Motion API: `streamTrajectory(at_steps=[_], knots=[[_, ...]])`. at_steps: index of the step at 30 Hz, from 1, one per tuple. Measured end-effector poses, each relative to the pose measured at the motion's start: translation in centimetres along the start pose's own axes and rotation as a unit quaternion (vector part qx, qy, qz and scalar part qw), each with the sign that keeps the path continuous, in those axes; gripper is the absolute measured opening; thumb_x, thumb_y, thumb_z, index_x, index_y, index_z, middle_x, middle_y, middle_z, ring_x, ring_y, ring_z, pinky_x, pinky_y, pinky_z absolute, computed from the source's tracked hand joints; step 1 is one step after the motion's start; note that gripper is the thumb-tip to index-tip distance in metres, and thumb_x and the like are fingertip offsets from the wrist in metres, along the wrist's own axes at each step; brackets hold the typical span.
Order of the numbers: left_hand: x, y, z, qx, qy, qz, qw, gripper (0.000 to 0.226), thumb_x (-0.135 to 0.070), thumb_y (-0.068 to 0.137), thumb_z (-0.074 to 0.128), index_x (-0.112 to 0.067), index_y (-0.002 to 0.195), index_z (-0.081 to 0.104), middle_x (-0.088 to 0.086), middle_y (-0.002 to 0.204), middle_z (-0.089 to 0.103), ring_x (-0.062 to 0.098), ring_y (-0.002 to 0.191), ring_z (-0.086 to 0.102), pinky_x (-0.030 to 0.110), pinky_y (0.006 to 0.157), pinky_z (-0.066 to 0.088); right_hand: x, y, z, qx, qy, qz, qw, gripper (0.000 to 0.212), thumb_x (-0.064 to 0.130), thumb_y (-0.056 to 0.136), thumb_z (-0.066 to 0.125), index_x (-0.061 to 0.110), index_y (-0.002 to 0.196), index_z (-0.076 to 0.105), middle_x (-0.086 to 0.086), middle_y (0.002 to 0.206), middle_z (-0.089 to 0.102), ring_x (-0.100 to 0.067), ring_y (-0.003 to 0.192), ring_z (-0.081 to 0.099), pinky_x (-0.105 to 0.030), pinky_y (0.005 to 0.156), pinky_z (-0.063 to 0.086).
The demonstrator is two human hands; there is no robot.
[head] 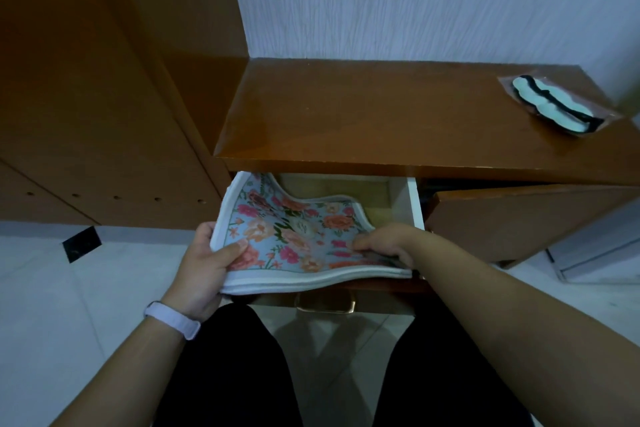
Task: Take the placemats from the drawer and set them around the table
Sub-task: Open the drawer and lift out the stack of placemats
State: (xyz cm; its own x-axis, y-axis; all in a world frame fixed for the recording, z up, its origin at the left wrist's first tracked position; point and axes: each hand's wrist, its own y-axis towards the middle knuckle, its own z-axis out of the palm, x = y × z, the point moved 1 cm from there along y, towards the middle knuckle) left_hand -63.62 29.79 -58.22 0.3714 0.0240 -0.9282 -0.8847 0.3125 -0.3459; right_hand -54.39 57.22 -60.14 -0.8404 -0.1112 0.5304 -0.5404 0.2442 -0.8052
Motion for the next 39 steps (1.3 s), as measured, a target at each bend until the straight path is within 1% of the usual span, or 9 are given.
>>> streamTrajectory(at_steps=[3,8,13,17,25,28,32,35,39], knots=[[-0.3,0.0,-0.6,0.016,0.024,-0.009,1.000,0.020,0.005,0.090,0.058,-0.011,0.095,0.047,0.016,0.087,0.063,0.020,0.062,0.068,0.033,0.051,0.058,0.4,-1.9,-1.5,-0.038,0.046,-0.050,0.997,0.032,0.017,0.076,0.084,0.004,0.099,0.065,-0.010,0.086,0.076,-0.024,0.074,0.074,-0.029,0.056,0.057],[-0.1,-0.2,-0.2,0.069,0.045,-0.010,0.997,0.024,0.012,0.088,0.055,-0.006,0.097,0.043,0.014,0.062,0.065,0.019,0.051,0.065,0.028,0.050,0.055,-0.7,-5.2,-3.4,-0.029,0.126,-0.125,0.984,0.026,0.010,0.084,0.076,0.002,0.108,0.067,-0.012,0.095,0.077,-0.030,0.085,0.075,-0.047,0.077,0.061],[-2.6,0.1,0.5,0.143,0.092,-0.092,0.981,0.036,-0.005,0.070,0.068,-0.003,0.105,0.064,0.022,0.096,0.073,0.041,0.083,0.071,0.044,0.069,0.058,-3.8,-6.6,-2.6,-0.039,0.166,-0.171,0.970,0.034,0.010,0.087,0.072,0.009,0.119,0.059,-0.009,0.105,0.075,-0.028,0.094,0.073,-0.050,0.084,0.059],[-3.6,0.6,1.2,0.143,0.126,-0.185,0.964,0.033,-0.023,0.088,0.059,-0.001,0.111,0.067,0.025,0.105,0.071,0.045,0.096,0.067,0.057,0.094,0.049,-5.8,-7.7,-2.2,-0.066,0.181,-0.198,0.961,0.041,0.010,0.088,0.072,0.015,0.123,0.054,-0.008,0.110,0.074,-0.028,0.095,0.073,-0.052,0.084,0.058],[-3.1,0.0,2.6,0.160,0.138,-0.171,0.962,0.012,0.001,0.089,0.051,0.001,0.096,0.061,0.028,0.091,0.072,0.043,0.080,0.070,0.046,0.066,0.060,-9.3,-9.3,-1.9,-0.087,0.228,-0.220,0.944,0.038,0.008,0.090,0.070,0.015,0.123,0.053,-0.009,0.110,0.073,-0.032,0.095,0.073,-0.053,0.078,0.059],[-2.3,-0.1,3.4,0.186,0.153,-0.145,0.960,0.022,0.004,0.091,0.053,0.003,0.112,0.060,0.028,0.103,0.070,0.046,0.090,0.068,0.052,0.077,0.058,-9.6,-9.8,-1.9,-0.094,0.230,-0.216,0.944,0.039,0.007,0.087,0.072,0.017,0.120,0.051,-0.007,0.107,0.074,-0.031,0.092,0.074,-0.052,0.075,0.060],[-0.4,-0.3,3.3,0.147,0.144,-0.085,0.975,0.033,-0.002,0.082,0.069,-0.011,0.111,0.056,0.019,0.104,0.071,0.041,0.089,0.070,0.058,0.079,0.055,-10.2,-10.2,-2.1,-0.105,0.239,-0.197,0.945,0.040,0.004,0.087,0.072,0.013,0.121,0.052,-0.008,0.108,0.074,-0.030,0.094,0.073,-0.053,0.080,0.059],[0.7,-0.9,2.9,0.139,0.157,-0.064,0.976,0.040,-0.017,0.069,0.072,-0.020,0.106,0.059,0.012,0.100,0.073,0.035,0.086,0.072,0.051,0.072,0.058,-10.1,-10.3,-2.0,-0.112,0.228,-0.190,0.948,0.034,0.004,0.088,0.070,0.013,0.118,0.057,-0.007,0.105,0.075,-0.029,0.091,0.074,-0.048,0.075,0.061],[1.5,-1.3,2.6,0.134,0.159,-0.031,0.978,0.036,-0.013,0.076,0.075,-0.025,0.106,0.060,0.005,0.100,0.074,0.027,0.085,0.073,0.039,0.064,0.059,-9.8,-10.1,-1.9,-0.157,0.191,-0.175,0.953,0.029,0.007,0.087,0.069,0.016,0.112,0.059,-0.001,0.098,0.077,-0.021,0.084,0.075,-0.044,0.072,0.062]])
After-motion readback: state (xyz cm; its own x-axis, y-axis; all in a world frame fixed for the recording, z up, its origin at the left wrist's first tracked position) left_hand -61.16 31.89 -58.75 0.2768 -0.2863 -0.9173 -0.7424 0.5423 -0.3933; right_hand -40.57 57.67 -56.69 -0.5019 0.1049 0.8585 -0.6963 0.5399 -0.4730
